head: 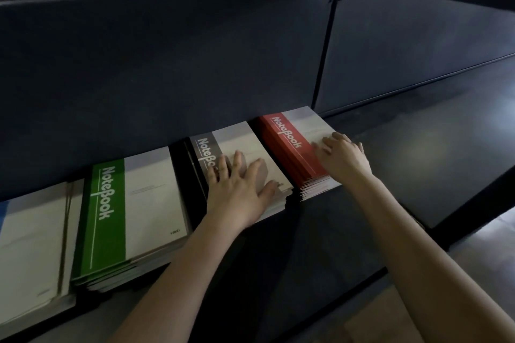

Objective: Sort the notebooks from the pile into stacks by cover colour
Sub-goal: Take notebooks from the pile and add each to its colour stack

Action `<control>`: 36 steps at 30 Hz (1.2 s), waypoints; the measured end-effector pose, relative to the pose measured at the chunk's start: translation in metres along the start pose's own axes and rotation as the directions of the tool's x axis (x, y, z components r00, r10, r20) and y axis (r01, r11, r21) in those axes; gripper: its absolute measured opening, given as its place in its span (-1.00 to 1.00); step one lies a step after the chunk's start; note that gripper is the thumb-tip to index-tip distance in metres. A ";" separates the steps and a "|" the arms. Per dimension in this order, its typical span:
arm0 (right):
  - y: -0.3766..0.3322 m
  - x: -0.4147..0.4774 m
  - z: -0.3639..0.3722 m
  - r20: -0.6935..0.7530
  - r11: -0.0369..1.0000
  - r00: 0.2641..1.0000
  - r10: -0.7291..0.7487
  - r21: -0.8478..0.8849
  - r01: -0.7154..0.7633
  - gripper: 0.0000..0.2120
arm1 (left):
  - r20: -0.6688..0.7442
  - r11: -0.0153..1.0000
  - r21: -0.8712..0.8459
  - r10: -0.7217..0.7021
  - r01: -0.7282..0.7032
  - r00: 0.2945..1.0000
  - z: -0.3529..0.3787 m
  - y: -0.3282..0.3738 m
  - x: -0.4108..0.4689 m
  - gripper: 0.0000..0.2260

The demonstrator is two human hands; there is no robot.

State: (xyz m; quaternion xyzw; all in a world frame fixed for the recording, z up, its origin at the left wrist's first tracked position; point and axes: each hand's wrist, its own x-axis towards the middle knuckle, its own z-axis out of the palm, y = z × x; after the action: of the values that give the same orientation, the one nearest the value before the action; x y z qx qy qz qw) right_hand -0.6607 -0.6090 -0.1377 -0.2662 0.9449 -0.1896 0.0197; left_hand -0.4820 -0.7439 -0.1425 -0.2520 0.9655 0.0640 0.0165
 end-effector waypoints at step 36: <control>-0.171 -0.086 0.032 -0.110 0.860 0.888 -0.447 0.223 0.460 -0.65 | -0.543 0.734 -0.645 -0.244 -0.213 0.804 -0.037 -0.122 -0.108 -0.73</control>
State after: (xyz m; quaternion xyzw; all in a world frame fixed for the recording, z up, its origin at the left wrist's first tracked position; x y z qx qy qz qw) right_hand -0.4979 -0.7104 -0.1100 -0.4712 0.8255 -0.3102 -0.0190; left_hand -0.3279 -0.8015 -0.1129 -0.2557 0.8261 0.3291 -0.3792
